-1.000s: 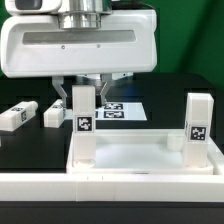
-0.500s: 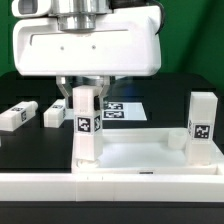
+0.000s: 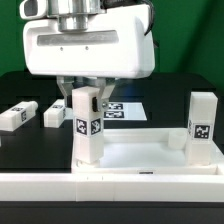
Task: Assemble desk
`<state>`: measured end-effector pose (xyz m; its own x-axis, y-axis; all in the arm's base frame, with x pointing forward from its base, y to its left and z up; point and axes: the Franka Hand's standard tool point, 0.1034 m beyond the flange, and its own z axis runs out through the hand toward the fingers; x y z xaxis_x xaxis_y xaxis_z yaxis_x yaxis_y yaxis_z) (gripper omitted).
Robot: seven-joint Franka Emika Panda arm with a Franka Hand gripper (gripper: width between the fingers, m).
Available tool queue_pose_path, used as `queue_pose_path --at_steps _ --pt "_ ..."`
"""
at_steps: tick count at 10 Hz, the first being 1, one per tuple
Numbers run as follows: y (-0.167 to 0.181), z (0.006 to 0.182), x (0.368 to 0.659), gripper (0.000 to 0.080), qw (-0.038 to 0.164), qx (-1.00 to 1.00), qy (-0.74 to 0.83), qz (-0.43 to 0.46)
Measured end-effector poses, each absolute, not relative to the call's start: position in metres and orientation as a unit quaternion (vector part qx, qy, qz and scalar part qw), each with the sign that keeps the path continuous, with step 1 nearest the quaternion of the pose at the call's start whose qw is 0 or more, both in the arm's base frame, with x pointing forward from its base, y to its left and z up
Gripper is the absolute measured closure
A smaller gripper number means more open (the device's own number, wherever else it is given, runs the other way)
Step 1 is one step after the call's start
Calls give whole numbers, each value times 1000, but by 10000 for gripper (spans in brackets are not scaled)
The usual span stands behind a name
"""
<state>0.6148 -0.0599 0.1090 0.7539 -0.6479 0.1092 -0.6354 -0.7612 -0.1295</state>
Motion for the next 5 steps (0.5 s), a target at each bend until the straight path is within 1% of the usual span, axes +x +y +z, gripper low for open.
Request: queue_pose_path --at_steps 1,2,3,5 --pt "-60 109 615 255 41 -941 327 -74" --pt "-60 109 614 255 40 -943 322 -74" --pt "-59 109 614 169 38 -949 304 -74" --pt "-57 109 614 154 29 -974 211 -77"
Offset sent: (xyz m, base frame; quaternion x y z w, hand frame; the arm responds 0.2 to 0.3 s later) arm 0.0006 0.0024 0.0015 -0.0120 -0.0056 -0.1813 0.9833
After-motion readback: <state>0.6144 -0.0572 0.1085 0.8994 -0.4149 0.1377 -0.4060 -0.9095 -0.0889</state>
